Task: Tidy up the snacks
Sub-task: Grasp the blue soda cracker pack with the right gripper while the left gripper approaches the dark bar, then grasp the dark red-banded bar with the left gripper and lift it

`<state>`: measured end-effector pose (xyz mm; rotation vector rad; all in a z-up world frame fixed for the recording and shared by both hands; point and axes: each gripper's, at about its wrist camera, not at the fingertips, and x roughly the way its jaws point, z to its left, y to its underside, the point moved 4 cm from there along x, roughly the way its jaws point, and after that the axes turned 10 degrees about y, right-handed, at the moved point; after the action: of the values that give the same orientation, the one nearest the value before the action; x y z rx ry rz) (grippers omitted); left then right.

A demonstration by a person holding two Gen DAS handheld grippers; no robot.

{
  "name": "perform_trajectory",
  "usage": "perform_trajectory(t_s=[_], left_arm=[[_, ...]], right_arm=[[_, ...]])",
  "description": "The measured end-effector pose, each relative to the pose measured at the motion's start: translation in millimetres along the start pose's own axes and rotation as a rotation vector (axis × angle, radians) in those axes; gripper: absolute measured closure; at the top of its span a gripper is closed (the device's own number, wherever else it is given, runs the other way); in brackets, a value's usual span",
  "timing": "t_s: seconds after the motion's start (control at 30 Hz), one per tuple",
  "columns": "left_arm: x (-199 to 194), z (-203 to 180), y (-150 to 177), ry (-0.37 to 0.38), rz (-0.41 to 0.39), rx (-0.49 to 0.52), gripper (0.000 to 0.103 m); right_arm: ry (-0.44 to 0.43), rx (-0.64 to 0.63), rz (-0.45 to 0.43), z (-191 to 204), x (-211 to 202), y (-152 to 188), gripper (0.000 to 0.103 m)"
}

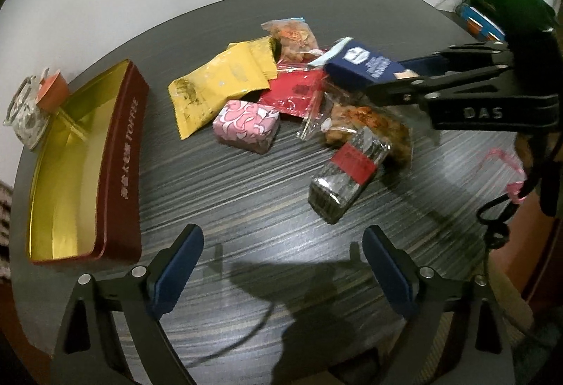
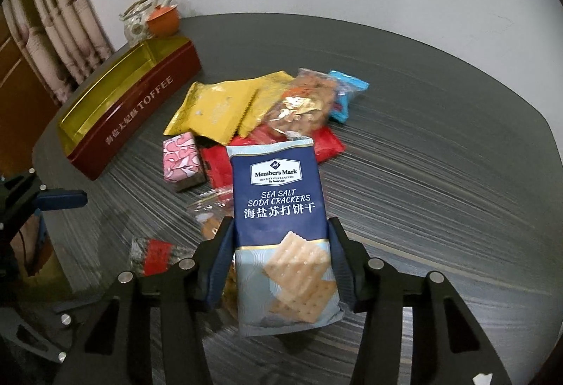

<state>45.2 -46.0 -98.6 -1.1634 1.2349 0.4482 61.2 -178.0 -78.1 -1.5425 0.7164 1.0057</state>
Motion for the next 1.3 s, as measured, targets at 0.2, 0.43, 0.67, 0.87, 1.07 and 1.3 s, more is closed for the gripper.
perform_trajectory(t_s=[0.2,0.43,0.67,0.87,1.07,1.3], left_arm=[[6.2,-4.6,-10.6,0.026,0.001,0.034,0.019],[18.6,-7.6,-27.2,0.090,0.022,0.044,0.034],[31.6,-14.8,-37.1,0.140,0.058,0.091,0.045],[36.0,-24.9,-38.8,0.159,0.063,0.111,0.063],[39.4,-22.3,-41.6,0.189,0.069,0.079,0.064],[46.6,-22.2,-41.6,0.181,0.083,0.058,0.067]], right_arm=[[0.046,0.078,0.017,-31.5,-13.6,17.1,0.055],[0.074,0.154,0.033,-54.8,-22.7,41.0,0.055],[0.070,0.185,0.025,-57.3,-26.6,48.7,0.055],[0.065,0.193,0.020,-55.5,-25.9,49.1,0.055],[0.070,0.190,0.016,-55.4,-26.4,48.7,0.055],[0.070,0.192,0.018,-55.1,-27.2,49.8,0.055]])
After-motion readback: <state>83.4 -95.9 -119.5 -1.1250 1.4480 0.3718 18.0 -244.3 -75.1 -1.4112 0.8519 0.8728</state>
